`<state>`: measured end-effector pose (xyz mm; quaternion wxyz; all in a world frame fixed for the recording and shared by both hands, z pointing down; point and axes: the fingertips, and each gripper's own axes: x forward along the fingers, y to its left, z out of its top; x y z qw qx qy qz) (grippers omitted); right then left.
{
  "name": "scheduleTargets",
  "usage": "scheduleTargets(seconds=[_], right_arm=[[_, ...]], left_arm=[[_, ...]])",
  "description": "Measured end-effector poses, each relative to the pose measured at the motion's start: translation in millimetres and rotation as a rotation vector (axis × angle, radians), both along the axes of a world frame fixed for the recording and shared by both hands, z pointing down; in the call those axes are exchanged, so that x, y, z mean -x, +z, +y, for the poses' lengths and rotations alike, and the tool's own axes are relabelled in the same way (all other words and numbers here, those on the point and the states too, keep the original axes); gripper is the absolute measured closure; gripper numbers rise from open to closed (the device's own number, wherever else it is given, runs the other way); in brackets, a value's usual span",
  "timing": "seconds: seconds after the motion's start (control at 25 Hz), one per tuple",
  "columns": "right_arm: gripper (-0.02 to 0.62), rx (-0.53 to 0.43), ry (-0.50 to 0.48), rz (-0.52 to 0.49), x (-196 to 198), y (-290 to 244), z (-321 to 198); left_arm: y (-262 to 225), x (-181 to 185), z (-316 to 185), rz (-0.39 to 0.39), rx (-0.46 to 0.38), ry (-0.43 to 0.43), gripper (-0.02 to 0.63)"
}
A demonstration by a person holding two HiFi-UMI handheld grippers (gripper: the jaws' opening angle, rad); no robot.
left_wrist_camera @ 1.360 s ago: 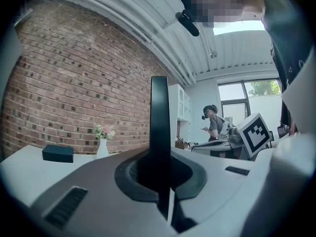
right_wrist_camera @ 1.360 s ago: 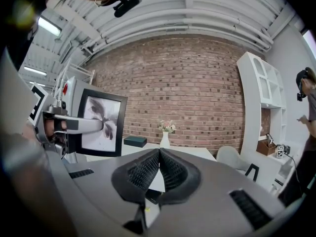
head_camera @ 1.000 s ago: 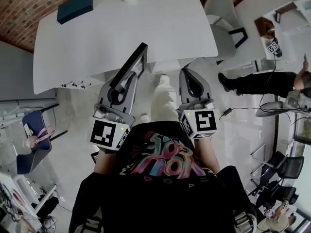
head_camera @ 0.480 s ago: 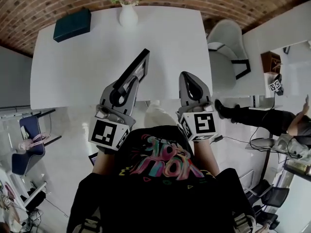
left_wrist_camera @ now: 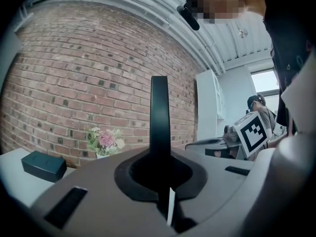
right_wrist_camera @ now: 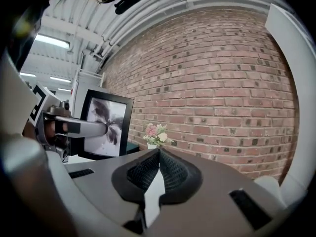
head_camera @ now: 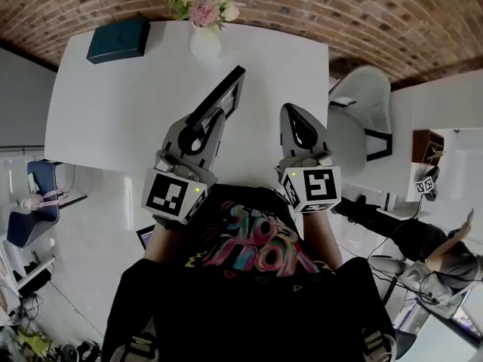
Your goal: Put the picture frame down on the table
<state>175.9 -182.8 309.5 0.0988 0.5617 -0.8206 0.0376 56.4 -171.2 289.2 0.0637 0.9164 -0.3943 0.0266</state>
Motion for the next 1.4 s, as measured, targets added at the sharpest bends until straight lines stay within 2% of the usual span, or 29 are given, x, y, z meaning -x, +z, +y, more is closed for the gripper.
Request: scheduleTargets(seconds=[0.28,0.64,1.0,1.4], right_arm=[[0.575,0.016,-0.006,-0.018,2,3,-23],[0.574,0.030,0.002,-0.014,11,8,-19],[0.575,0.077,0.015,-0.010,4,29,-19],[0.575,0.172,0.038,-0.016,-15,74,-12]], left_arm=[[4,-2,-24,-0.012,0.024,0.014,0.577],[13,0,-22,-0.016,0.054,0.057,0.577],[57,-15,-22,-0.019,0.177,0.131,0.577],[138,-40,-18,-0.043,0.368,0.201,0.577]])
